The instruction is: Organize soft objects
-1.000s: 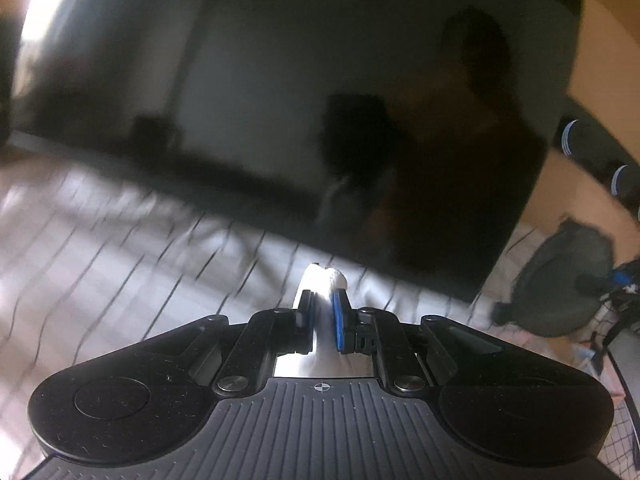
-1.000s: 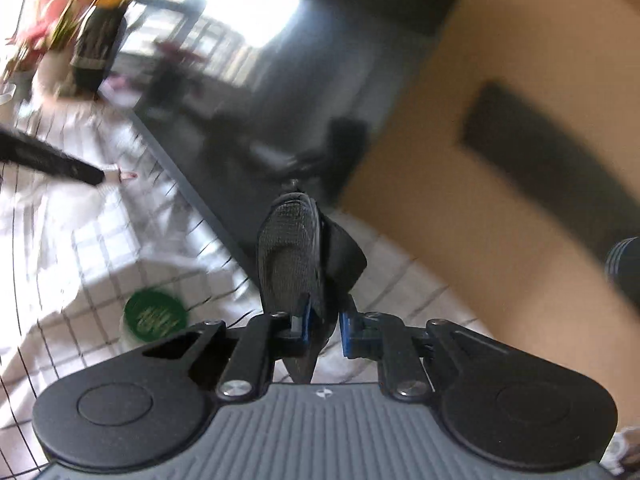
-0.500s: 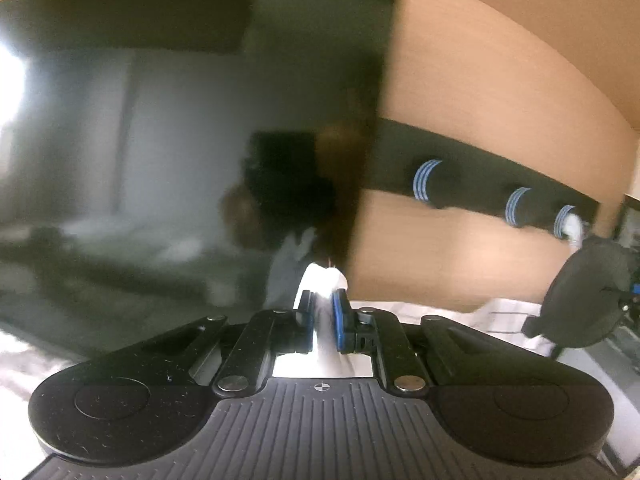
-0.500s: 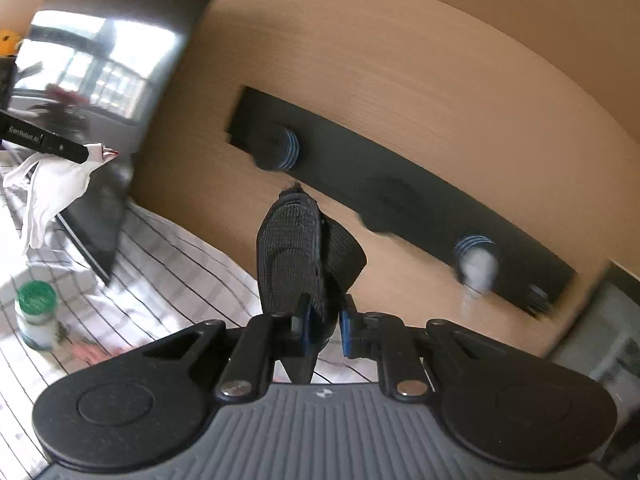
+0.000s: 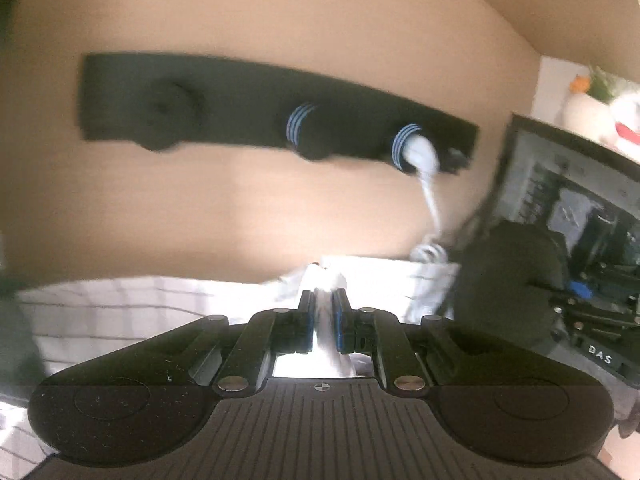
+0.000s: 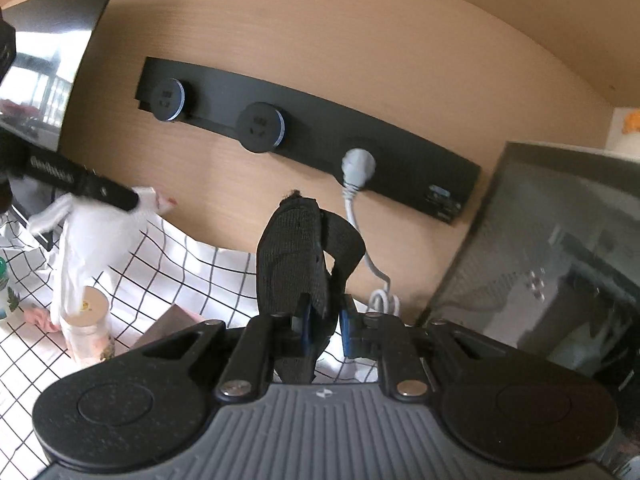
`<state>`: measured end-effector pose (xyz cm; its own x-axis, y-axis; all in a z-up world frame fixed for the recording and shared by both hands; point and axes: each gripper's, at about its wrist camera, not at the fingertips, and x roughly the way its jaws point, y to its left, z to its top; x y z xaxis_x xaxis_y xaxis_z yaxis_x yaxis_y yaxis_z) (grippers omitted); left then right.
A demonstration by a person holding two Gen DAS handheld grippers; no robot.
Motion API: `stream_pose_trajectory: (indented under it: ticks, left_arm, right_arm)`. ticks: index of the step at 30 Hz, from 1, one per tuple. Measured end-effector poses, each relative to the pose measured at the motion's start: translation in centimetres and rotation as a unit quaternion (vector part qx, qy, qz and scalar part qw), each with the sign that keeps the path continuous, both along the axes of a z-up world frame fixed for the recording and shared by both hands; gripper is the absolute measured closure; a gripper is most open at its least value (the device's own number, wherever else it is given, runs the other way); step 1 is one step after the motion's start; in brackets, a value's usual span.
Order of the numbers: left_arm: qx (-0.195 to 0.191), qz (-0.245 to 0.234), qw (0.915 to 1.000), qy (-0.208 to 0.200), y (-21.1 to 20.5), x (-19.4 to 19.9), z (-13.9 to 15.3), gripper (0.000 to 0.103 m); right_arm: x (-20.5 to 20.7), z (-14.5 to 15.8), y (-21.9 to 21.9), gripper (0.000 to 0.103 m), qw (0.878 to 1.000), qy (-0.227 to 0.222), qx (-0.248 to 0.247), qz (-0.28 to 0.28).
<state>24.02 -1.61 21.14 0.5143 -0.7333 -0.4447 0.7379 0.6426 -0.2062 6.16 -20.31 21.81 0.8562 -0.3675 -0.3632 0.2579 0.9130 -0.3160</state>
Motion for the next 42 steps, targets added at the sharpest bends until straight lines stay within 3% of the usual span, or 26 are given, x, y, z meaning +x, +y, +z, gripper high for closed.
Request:
stream_pose_trajectory:
  ticks: [8, 12, 17, 23, 28, 30, 32, 35, 38, 40, 42]
  left_arm:
    - [0.008, -0.035, 0.9984, 0.044, -4.4, -0.9, -2.2, 0.091]
    - [0.012, -0.05, 0.9949, 0.087, -6.4, 0.2, -3.8, 0.089]
    - [0.068, -0.025, 0.9928, 0.095, -7.9, 1.0, -7.6, 0.084]
    - [0.005, 0.021, 0.9907, 0.134, -5.4, 2.0, -8.0, 0.084]
    - [-0.036, 0.038, 0.9928, 0.107, -2.5, 1.2, -5.6, 0.084]
    - [-0.051, 0.043, 0.9925, 0.103, -1.2, 0.7, -4.7, 0.084]
    - [-0.056, 0.049, 0.9921, 0.101, 0.0, 0.0, -4.2, 0.084]
    - [-0.058, 0.054, 0.9906, 0.112, 2.0, -0.9, -4.2, 0.084]
    - [-0.053, 0.058, 0.9882, 0.131, 3.5, -1.9, -5.2, 0.084]
    - [-0.046, 0.061, 0.9862, 0.147, 4.4, -2.9, -6.4, 0.084]
    - [-0.03, 0.063, 0.9866, 0.147, 5.1, -4.2, -7.2, 0.084]
  right_arm:
    - [-0.3, -0.3, -0.6, 0.089, 1.0, 0.001, 0.017, 0.0]
    - [-0.1, -0.7, -0.6, 0.089, 1.0, 0.01, 0.017, 0.003]
    - [0.6, -1.3, -0.5, 0.089, 1.0, 0.026, 0.014, 0.008]
    - [1.6, -1.4, 0.0, 0.089, 0.999, 0.034, 0.013, 0.012]
    - [3.3, -1.8, 1.6, 0.089, 0.999, 0.033, 0.008, 0.028]
    - [4.3, -2.4, 2.7, 0.089, 0.999, 0.031, -0.014, 0.035]
    - [5.5, -3.7, 4.3, 0.089, 0.996, 0.032, -0.073, 0.038]
    - [7.3, -7.0, 6.5, 0.089, 0.985, 0.054, -0.16, 0.047]
    - [8.6, -11.0, 8.2, 0.089, 0.97, 0.098, -0.212, 0.064]
    - [9.1, -13.2, 8.8, 0.087, 0.965, 0.131, -0.212, 0.082]
    - [9.1, -13.7, 9.0, 0.075, 0.965, 0.167, -0.17, 0.106]
